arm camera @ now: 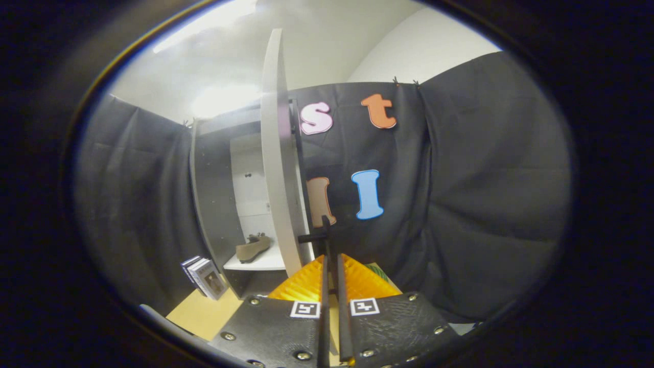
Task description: Open the shoe cabinet door, grab the shoes and put them into the shoe cabinet, then close the shoe cabinet door.
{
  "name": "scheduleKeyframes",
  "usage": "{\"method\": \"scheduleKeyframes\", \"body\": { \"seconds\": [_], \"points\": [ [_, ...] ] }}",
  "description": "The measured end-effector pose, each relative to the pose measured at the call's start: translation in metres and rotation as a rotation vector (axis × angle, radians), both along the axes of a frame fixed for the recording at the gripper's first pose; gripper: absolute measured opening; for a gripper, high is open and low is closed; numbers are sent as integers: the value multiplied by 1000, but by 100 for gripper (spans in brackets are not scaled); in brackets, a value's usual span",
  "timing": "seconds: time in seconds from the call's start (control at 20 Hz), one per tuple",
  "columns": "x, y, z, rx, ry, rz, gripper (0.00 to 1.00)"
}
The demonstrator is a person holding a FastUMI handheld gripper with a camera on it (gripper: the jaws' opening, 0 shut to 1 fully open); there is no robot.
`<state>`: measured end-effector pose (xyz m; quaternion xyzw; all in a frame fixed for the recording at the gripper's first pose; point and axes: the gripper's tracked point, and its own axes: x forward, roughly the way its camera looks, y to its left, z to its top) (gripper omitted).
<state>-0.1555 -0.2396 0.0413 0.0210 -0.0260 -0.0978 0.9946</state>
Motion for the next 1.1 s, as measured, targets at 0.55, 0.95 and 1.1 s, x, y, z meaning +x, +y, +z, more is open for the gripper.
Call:
{"method": "scheduleKeyframes", "body": {
  "seconds": [0.55, 0.95, 1.1],
  "points": [
    [-28, 79, -6, -47, -22, 111, 7],
    [7, 157, -75, -92, 89, 229, 7],
    [24, 183, -120, -102, 157, 270, 7]
  ]
}}
